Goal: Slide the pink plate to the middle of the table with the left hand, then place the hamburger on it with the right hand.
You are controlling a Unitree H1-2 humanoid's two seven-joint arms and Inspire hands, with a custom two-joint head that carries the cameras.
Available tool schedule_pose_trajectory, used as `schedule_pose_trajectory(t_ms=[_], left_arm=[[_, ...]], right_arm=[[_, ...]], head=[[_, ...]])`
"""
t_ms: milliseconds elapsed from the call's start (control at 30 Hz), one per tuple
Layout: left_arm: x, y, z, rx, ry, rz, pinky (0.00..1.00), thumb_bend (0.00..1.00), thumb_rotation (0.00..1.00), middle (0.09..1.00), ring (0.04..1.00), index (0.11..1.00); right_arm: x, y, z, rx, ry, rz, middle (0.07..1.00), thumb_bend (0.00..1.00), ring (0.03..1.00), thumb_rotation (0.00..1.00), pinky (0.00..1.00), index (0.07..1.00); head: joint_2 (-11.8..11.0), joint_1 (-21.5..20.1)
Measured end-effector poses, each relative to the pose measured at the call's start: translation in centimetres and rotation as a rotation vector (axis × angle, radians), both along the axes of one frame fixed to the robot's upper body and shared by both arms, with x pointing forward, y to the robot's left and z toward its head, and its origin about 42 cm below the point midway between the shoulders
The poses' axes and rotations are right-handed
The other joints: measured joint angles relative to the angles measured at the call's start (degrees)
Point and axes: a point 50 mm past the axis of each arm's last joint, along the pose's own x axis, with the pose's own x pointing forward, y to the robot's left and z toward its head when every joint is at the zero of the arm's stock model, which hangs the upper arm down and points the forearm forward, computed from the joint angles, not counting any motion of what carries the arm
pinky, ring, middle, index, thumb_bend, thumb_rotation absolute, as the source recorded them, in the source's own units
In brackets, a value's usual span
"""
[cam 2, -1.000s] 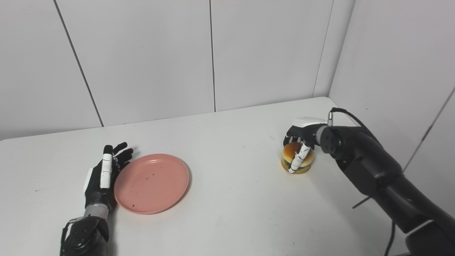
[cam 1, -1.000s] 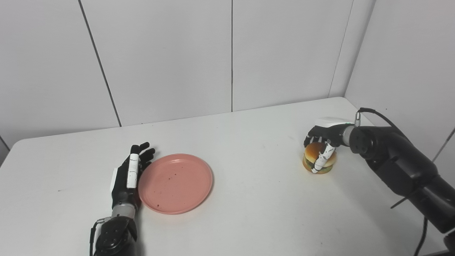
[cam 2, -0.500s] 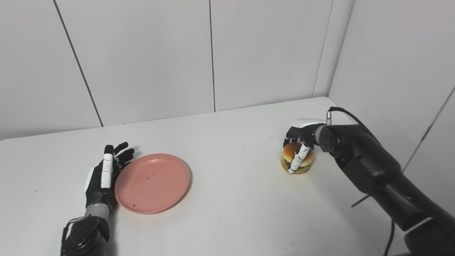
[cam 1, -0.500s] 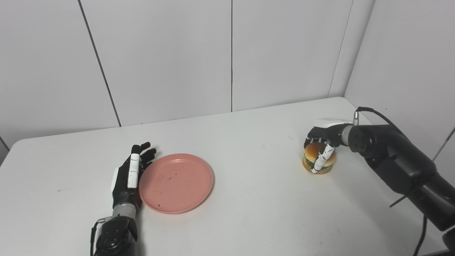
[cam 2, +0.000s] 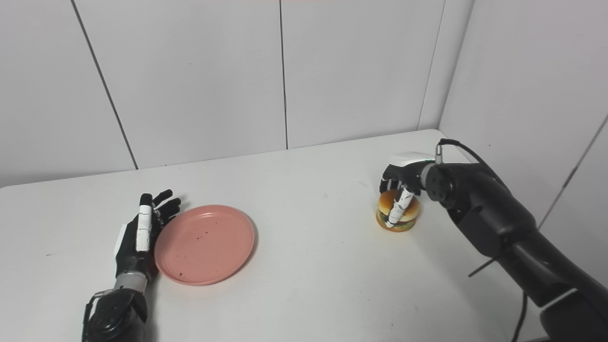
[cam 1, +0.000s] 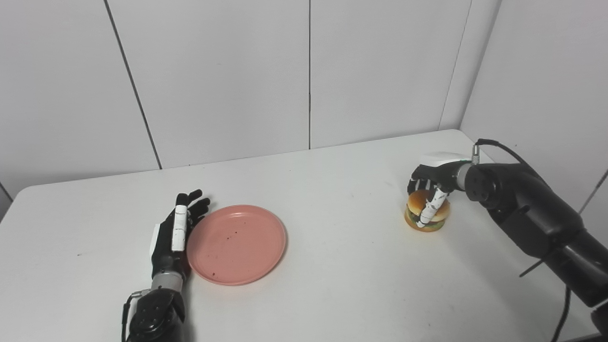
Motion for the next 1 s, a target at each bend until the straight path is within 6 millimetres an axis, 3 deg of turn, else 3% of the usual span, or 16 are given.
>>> schedule_pose_trajectory(t_ms=[267, 767, 1000], left_arm=[[0.0, -0.1, 0.1, 0.002, 0.001, -0.004, 0.81, 0.88, 0.96, 0.765, 0.814, 0.744], [0.0, -0.2, 0.2, 0.004, -0.001, -0.015, 0.82, 0.88, 0.97, 0.765, 0.823, 0.735], [0.0, -0.2, 0.3, 0.005, 0.001, -0.016, 0.81, 0.86, 0.97, 0.766, 0.826, 0.741]], right_arm=[[0.1, -0.2, 0.0, -0.011, -0.024, 0.021, 0.621, 0.82, 0.576, 0.04, 0.52, 0.616], [0.1, -0.1, -0.1, -0.014, -0.055, 0.034, 0.621, 0.8, 0.568, 0.04, 0.49, 0.619], [-0.8, 1.5, 2.1, 0.003, -0.099, 0.108, 0.579, 0.82, 0.518, 0.02, 0.43, 0.615]], head=[[0.2, 0.1], [0.4, 0.3], [1.1, 2.0]])
